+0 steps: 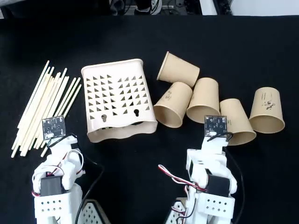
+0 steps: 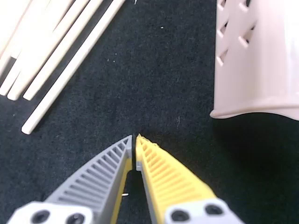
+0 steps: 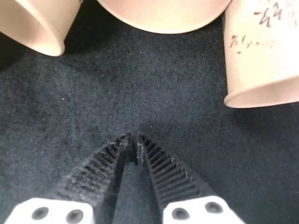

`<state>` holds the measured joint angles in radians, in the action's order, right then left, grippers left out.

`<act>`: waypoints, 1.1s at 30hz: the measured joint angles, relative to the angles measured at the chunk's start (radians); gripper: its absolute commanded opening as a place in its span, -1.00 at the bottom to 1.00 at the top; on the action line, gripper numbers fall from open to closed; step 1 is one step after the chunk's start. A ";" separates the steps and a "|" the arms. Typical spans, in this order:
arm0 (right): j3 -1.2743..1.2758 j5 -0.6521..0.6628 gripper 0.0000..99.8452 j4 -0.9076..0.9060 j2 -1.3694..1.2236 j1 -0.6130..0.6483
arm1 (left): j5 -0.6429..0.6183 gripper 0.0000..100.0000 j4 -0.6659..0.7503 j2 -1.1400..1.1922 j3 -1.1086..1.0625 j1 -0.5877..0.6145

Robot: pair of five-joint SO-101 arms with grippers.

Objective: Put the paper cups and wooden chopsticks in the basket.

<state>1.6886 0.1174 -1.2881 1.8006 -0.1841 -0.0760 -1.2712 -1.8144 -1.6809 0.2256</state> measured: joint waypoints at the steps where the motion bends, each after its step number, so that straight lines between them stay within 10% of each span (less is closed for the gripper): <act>1: 0.000 0.000 -0.97 0.000 0.000 0.003 | 0.000 -0.94 0.000 0.000 0.000 0.000; 19: 0.000 -0.006 -0.97 0.000 0.000 0.052 | 0.005 -0.93 0.000 0.000 0.000 -0.081; 27: 0.000 -0.006 -0.97 0.000 0.000 0.052 | 0.370 -0.65 0.201 0.000 0.028 -0.229; 33: 0.000 -0.006 -0.97 0.000 0.000 0.052 | 0.377 -0.56 0.316 0.000 0.057 -0.304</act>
<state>1.6886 0.1112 -1.2881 1.8006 -0.1320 0.3015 -0.9551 -1.8144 -1.6241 -0.0783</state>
